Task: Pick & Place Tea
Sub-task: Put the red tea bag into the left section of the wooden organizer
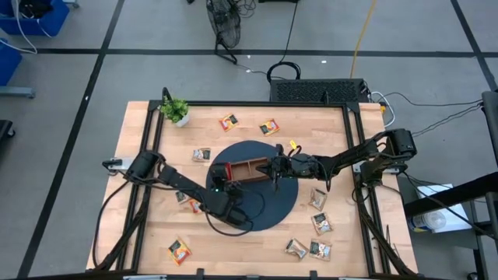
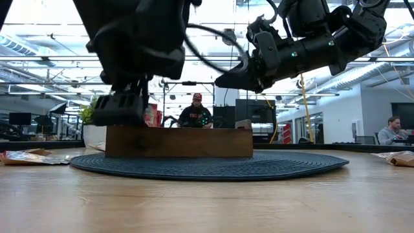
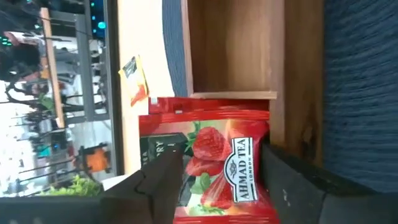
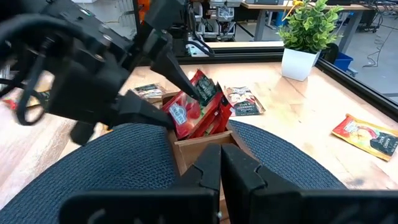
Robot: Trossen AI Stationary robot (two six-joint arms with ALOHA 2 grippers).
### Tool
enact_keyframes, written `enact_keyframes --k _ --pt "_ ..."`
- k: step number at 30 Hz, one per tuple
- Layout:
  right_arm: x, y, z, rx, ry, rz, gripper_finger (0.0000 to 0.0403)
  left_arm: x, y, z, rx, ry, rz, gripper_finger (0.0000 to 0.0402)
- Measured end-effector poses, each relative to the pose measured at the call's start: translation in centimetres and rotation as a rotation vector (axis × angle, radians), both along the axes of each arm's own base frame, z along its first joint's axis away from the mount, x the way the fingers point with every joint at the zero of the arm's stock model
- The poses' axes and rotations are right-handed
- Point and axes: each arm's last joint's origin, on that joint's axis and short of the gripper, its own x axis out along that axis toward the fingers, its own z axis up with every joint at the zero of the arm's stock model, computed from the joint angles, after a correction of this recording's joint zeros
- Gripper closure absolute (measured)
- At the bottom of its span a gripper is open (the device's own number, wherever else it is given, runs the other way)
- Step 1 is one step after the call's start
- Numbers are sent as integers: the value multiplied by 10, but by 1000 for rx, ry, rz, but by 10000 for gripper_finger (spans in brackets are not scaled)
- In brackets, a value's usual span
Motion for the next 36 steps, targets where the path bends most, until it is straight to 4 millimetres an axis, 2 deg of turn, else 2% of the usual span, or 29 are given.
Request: enact_keyframes --k 7,13,18,21,24,26,29,31,34,36 --pt "0 0 0 0 0 0 403 5 -8 15 -26 -9 -11 153" --pt "0 0 0 0 0 1 403 3 -14 36 -23 -28 -20 158" --pt "0 0 0 0 0 1 403 -9 -15 75 -24 -148 -18 169" --pt "0 0 0 0 1 1 403 -25 -13 105 -42 -298 3 175" --pt "0 0 -1 0 7 1 403 -44 -11 123 -110 -411 41 180" --pt "0 0 -1 0 7 1 403 -52 -10 124 -197 -445 49 189" --pt "0 0 -1 0 5 1 403 -51 -8 106 -321 -476 5 225" --pt "0 0 0 0 2 1 403 -43 -8 89 -387 -479 -60 269" --pt "0 0 0 1 0 1 403 -35 -3 71 -455 -462 -149 361" --pt "0 0 0 1 0 1 403 -33 6 64 -474 -448 -140 387"
